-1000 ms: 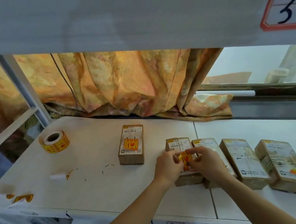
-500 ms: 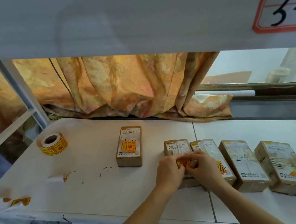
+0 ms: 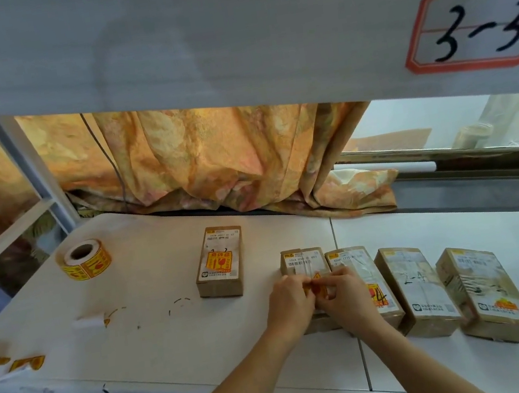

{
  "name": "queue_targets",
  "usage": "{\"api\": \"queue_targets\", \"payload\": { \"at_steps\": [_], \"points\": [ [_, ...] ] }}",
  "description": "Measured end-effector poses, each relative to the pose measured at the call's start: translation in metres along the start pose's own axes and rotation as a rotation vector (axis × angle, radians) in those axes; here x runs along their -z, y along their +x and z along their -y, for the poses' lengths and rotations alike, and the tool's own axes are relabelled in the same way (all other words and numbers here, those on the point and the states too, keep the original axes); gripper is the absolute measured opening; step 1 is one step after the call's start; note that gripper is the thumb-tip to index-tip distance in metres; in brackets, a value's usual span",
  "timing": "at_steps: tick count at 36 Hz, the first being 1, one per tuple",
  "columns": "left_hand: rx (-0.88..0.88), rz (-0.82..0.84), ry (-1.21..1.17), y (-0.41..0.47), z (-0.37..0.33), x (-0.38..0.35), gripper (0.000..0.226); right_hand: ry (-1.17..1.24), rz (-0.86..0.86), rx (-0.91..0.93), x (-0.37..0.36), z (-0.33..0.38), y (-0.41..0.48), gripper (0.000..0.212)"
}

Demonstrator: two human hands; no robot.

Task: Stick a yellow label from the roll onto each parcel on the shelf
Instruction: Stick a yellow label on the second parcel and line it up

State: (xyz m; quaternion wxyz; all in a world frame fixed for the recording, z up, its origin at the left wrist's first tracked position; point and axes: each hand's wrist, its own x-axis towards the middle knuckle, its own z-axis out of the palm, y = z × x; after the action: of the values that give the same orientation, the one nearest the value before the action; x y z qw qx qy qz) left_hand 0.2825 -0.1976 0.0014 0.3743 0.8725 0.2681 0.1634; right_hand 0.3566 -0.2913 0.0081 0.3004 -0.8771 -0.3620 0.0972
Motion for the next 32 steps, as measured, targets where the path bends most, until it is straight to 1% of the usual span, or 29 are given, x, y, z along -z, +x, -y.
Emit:
{"api": "queue_targets", "payload": {
  "at_steps": [8, 12, 18, 23, 27, 29, 31, 32],
  "points": [
    [-0.018, 0.023, 0.081, -0.004, 0.003, 0.002, 0.031, -0.062, -0.002, 0.057, 0.005, -0.001, 0.001, 0.029],
    [-0.016, 0.010, 0.153, -0.008, 0.010, 0.006, 0.035, -0.136, 0.029, 0.039, 0.011, -0.002, 0.001, 0.033],
    [-0.046, 0.004, 0.163, -0.013, 0.015, 0.008, 0.039, -0.218, 0.060, 0.058, 0.015, -0.004, 0.000, 0.035],
    [-0.085, -0.038, 0.189, -0.017, 0.018, 0.009, 0.040, -0.252, 0.022, 0.061, 0.010, -0.003, -0.004, 0.034],
    [-0.175, -0.089, 0.308, -0.022, 0.019, 0.013, 0.038, -0.354, -0.040, 0.140, 0.007, -0.002, -0.014, 0.023],
    [-0.234, -0.095, 0.401, -0.023, 0.018, 0.016, 0.031, -0.396, -0.034, 0.136, 0.005, -0.002, -0.017, 0.019],
    [-0.308, -0.087, 0.523, -0.024, 0.018, 0.018, 0.019, -0.445, -0.007, 0.113, 0.001, -0.003, -0.020, 0.021],
    [-0.341, -0.078, 0.579, -0.024, 0.018, 0.018, 0.017, -0.475, 0.014, 0.111, 0.001, -0.003, -0.022, 0.025]
  ]
}}
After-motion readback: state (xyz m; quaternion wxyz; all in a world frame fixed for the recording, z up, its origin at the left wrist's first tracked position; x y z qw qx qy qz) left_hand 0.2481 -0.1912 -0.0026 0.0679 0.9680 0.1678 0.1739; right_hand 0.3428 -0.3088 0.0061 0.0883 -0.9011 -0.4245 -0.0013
